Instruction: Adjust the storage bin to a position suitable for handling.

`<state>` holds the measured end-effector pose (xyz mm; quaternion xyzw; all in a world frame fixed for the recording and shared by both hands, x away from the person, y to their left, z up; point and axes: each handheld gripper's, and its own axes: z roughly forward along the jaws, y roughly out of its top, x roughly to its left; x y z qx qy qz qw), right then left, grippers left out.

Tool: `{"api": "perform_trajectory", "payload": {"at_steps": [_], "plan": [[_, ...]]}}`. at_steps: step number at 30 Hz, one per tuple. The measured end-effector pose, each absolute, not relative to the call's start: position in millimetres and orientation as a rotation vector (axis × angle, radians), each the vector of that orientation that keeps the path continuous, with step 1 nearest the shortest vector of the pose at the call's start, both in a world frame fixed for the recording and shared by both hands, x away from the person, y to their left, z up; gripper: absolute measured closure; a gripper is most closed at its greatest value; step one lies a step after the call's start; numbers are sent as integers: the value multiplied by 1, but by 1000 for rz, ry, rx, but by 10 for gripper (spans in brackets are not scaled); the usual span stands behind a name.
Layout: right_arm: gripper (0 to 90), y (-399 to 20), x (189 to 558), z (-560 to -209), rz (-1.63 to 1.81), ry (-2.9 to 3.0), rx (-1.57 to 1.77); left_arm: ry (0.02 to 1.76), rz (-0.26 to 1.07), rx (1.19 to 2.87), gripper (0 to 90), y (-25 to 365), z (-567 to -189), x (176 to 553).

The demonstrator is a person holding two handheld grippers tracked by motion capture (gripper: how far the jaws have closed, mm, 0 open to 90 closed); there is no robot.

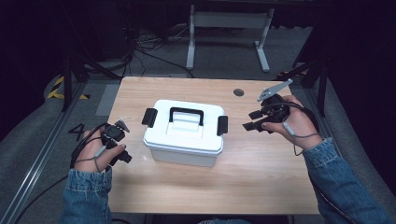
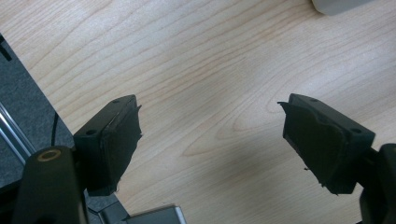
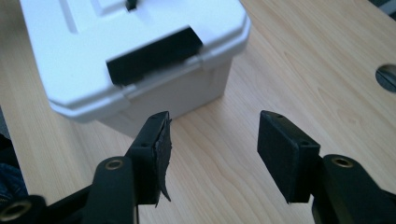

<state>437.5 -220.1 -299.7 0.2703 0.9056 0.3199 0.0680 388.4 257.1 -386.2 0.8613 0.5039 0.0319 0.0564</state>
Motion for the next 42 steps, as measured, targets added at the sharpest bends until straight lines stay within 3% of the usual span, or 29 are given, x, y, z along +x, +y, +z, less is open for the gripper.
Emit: {"api": "perform_trajectory", "payload": {"at_steps": [15,26,32,35,42], "plan": [[442,-154,453,-269,1036,2783,642,1528,98,2623,225,255,-388,393],[434,-104,474,-274,993,2848,557,1517,90,2628,233,253,-391,394],[443,-78,482,-282,950,2893,508,1571,153,2575,241,252,-391,394],[471,-65,485,-287,924,2911,484,1581,156,2579,245,254,-391,394],[660,-49,488,-293,829,2957,440,1574,126,2602,251,255,-391,394]]}}
